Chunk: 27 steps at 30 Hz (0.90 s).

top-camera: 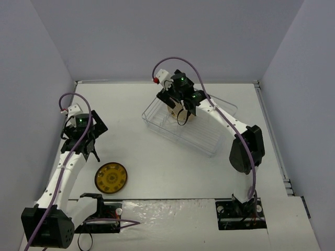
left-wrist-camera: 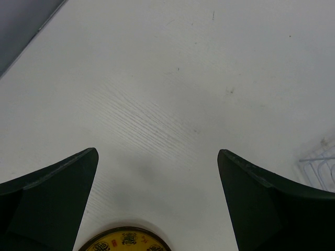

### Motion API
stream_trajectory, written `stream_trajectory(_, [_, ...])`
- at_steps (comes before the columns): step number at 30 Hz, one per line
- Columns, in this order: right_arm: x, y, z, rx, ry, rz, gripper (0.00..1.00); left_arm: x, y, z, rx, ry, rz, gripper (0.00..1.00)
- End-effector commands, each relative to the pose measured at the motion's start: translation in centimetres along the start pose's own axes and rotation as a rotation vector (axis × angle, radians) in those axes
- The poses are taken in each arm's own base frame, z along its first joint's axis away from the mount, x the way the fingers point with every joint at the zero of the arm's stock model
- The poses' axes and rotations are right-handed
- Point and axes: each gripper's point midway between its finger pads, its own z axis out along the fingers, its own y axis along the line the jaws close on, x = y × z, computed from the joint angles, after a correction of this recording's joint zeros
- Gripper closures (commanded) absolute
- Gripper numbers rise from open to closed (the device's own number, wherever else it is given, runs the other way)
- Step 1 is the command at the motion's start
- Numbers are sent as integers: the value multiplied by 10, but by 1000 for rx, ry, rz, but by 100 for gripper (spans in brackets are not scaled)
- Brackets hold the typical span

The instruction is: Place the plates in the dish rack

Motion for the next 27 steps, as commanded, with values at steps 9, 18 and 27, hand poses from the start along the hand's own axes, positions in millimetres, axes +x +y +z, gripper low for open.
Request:
stream_trajectory(9, [-138, 127, -112, -597, -433, 532, 0, -38, 0, -45, 68, -117, -111, 3])
stream_trajectory(18, [-93, 264, -112, -807, -173, 528, 0, -30, 7, -52, 59, -96, -105, 3])
stream_trajectory(27, [-72, 233, -105, -663, -196, 566, 0, 52, 50, -68, -131, 142, -325, 3])
